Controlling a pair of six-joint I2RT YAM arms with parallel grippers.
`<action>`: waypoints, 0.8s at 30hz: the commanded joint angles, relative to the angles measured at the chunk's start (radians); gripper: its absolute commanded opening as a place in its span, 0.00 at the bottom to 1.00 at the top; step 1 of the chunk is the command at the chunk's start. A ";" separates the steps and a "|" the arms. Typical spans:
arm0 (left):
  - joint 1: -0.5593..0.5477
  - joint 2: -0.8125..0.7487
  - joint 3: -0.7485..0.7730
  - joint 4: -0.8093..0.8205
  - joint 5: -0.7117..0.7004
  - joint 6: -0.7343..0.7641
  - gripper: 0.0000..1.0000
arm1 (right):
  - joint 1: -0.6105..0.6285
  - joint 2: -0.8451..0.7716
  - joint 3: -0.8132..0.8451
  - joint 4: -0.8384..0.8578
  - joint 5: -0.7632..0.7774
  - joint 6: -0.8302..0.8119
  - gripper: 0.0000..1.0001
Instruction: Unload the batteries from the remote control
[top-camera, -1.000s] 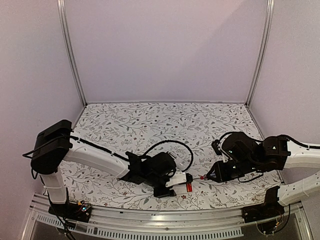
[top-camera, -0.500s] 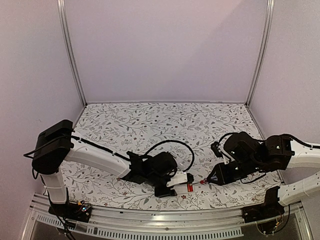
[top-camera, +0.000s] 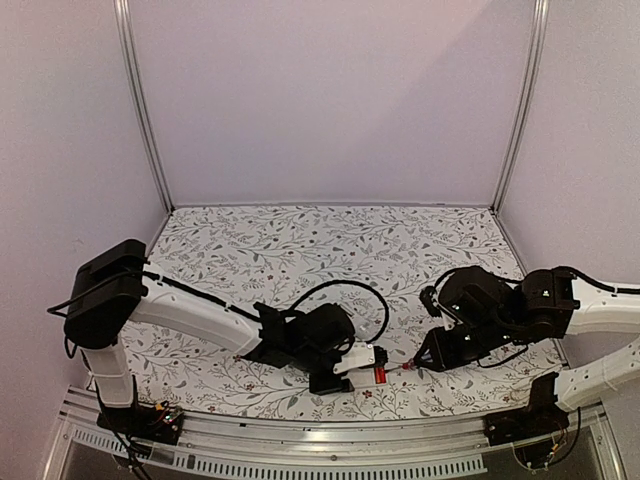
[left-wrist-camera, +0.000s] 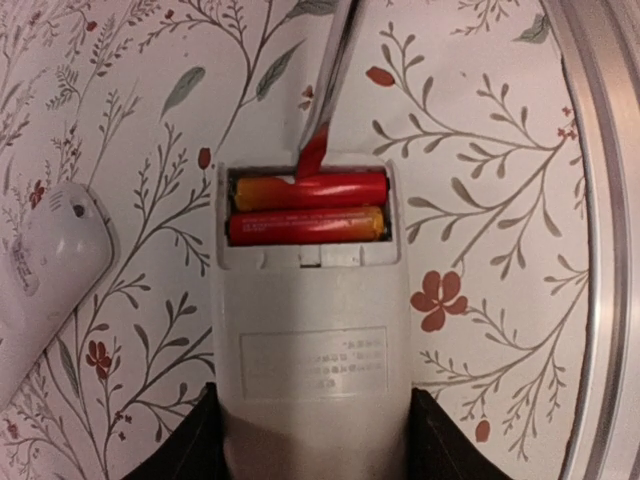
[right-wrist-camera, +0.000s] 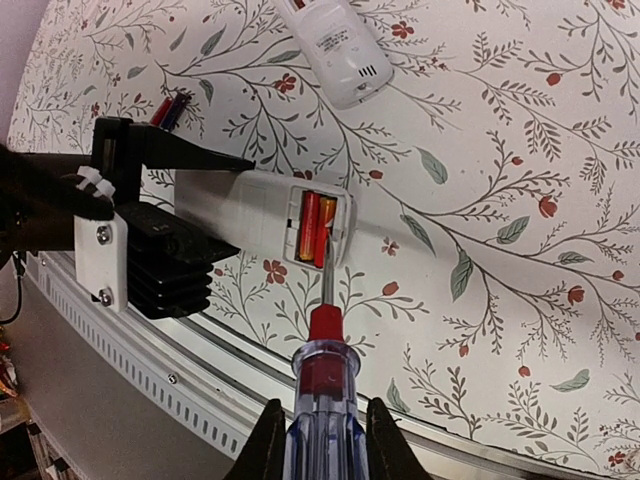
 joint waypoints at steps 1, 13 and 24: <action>0.011 0.071 -0.029 -0.125 -0.024 0.017 0.26 | 0.008 -0.002 0.025 0.018 0.011 0.012 0.00; 0.010 0.071 -0.026 -0.129 -0.019 0.017 0.25 | 0.020 0.100 0.103 -0.103 0.088 0.020 0.00; 0.010 0.077 -0.029 -0.125 0.022 0.020 0.24 | 0.037 0.274 0.126 -0.036 0.048 0.005 0.00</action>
